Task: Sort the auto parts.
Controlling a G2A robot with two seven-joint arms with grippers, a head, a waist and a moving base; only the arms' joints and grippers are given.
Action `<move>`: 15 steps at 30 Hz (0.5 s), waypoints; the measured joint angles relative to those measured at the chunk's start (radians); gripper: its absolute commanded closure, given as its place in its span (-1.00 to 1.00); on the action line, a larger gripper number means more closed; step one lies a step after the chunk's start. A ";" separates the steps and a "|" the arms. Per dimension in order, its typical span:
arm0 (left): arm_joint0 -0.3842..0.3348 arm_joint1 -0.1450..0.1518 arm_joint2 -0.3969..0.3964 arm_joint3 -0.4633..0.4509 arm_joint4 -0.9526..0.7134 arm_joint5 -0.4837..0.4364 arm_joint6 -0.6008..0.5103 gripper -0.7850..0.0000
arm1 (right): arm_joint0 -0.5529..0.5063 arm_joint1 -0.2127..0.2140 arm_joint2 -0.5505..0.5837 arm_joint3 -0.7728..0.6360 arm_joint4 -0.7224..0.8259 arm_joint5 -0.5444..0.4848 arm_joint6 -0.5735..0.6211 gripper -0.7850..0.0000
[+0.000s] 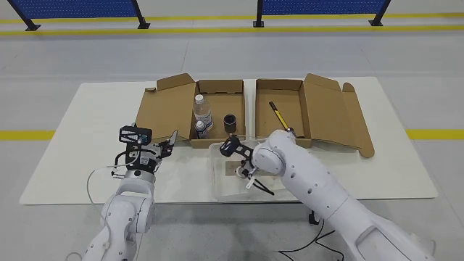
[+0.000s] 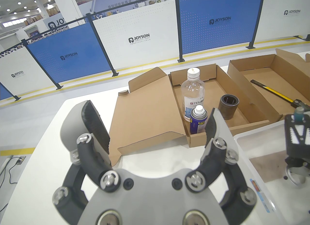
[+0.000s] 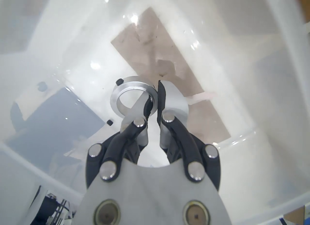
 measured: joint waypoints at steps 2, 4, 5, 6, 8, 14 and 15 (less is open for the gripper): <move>0.000 0.000 0.000 0.000 0.000 0.000 0.000 -1.00 | -0.040 0.020 0.053 -0.054 0.010 0.003 -0.028 1.00; 0.000 0.000 0.000 0.000 0.000 0.000 0.000 -1.00 | -0.091 0.044 0.114 -0.118 0.014 0.005 -0.054 1.00; 0.000 0.000 0.000 0.000 0.000 0.000 0.000 -1.00 | -0.118 0.055 0.145 -0.149 0.020 0.005 -0.067 1.00; 0.000 0.000 0.000 0.000 0.000 0.000 0.000 -1.00 | -0.147 0.066 0.177 -0.182 0.032 0.004 -0.081 1.00; 0.000 0.000 0.000 0.000 0.000 0.000 0.000 -1.00 | -0.219 0.089 0.260 -0.253 0.075 -0.001 -0.122 1.00; 0.000 0.000 0.000 0.000 0.000 0.000 0.000 -1.00 | -0.427 0.129 0.468 -0.356 0.255 -0.015 -0.291 1.00; 0.000 0.000 0.000 0.000 0.000 0.000 0.000 -1.00 | -0.451 0.131 0.488 -0.357 0.284 -0.021 -0.320 1.00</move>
